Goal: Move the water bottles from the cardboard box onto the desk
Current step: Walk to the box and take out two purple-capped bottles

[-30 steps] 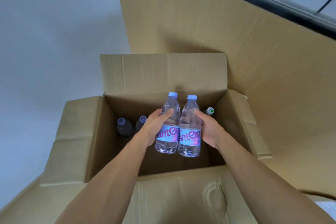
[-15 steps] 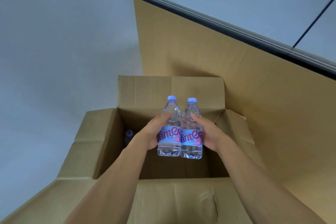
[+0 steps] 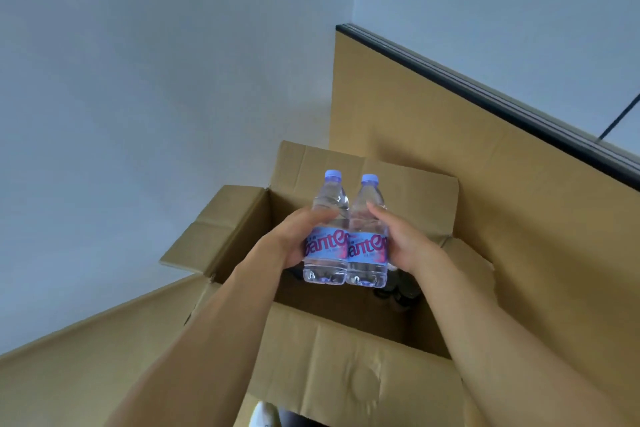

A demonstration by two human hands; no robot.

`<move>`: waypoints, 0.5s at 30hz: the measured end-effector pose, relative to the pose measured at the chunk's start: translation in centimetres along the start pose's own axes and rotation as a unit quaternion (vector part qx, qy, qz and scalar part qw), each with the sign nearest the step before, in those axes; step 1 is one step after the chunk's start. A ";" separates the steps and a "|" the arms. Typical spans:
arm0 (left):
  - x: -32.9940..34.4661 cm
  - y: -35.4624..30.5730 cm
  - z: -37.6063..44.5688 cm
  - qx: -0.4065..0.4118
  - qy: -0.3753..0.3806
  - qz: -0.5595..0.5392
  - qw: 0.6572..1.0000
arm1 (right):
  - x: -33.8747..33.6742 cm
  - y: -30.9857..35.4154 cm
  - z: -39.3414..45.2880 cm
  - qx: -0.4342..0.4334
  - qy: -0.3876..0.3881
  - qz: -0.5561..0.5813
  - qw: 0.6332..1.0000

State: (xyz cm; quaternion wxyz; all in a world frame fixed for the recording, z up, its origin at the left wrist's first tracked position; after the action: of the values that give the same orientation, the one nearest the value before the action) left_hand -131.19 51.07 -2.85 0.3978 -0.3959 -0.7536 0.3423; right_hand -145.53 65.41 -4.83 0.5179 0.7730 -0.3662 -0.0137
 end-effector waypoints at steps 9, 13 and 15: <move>-3.9 0.0 -7.3 0.075 -0.139 -0.068 0.985 | 8.0 0.8 1.3 0.020 0.121 -0.063 0.991; -6.8 0.8 -11.9 0.100 -0.210 -0.097 0.968 | 13.2 -0.4 2.4 0.047 0.172 -0.076 0.981; -8.4 1.3 -14.6 0.122 -0.249 -0.106 0.955 | 16.2 -1.4 2.9 0.060 0.220 -0.091 0.969</move>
State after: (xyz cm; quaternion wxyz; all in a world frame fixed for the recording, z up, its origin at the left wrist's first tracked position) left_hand -114.94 47.28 -0.12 0.2766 -0.1643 -0.8191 0.4749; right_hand -134.03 53.98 -1.54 0.5347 0.8168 -0.1719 0.1318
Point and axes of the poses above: each hand's wrist, its own z-axis towards the middle knuckle, its own x-axis out of the palm, y = z × x, the point moved 1 cm from there along z, towards the middle knuckle, and after that the axes turned 5 degrees about y, right-handed, at the moved point
